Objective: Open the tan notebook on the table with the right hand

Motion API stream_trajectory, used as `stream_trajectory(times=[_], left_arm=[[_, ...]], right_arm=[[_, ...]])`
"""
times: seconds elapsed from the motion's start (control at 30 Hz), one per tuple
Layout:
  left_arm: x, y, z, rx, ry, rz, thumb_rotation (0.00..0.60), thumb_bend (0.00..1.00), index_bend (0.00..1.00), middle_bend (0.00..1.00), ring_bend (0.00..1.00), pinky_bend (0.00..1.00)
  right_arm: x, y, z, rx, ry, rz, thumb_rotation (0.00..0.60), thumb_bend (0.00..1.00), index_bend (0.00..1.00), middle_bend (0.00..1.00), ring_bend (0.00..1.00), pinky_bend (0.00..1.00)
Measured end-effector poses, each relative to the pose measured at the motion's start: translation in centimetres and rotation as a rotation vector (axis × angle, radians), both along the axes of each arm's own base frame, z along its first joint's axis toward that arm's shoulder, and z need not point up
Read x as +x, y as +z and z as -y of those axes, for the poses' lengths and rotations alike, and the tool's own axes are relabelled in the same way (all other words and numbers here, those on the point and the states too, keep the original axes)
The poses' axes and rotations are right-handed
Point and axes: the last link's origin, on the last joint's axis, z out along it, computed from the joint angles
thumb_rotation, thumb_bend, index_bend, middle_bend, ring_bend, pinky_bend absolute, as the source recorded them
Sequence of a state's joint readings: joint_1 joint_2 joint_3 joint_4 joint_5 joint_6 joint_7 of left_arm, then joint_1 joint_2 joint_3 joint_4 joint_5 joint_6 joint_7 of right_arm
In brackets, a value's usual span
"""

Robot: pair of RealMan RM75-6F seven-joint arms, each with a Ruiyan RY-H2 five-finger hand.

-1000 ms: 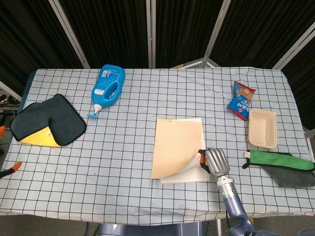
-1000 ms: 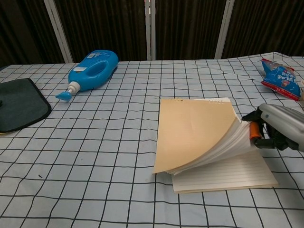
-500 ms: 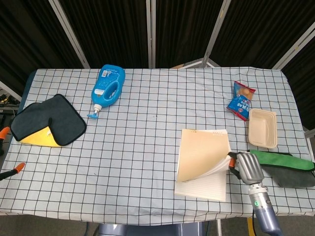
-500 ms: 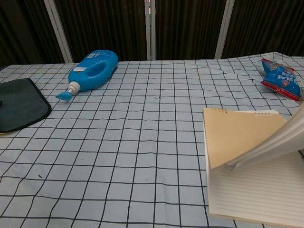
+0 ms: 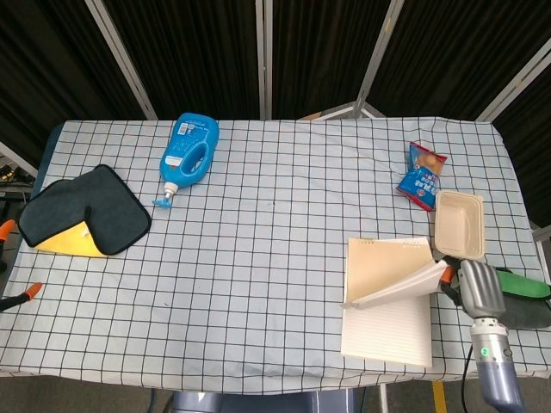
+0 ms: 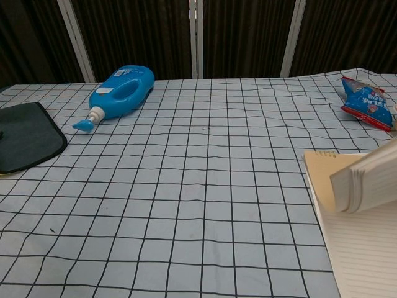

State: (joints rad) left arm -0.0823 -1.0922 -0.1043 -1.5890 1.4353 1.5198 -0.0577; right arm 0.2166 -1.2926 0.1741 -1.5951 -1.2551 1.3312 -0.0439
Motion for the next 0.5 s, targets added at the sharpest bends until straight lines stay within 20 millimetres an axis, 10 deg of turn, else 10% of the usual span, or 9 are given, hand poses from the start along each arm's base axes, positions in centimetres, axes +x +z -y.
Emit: stream_trajectory(times=[0.5], left_arm=[[-0.8, 0.6, -0.9, 0.035, 0.026, -0.007, 0.6, 0.14, 0.0, 0.0, 0.0, 0.0]], right_arm=[[0.1, 3.6, 14.0, -0.179, -0.156, -0.061, 0.6, 0.83, 0.72, 0.77, 0.68, 0.77]])
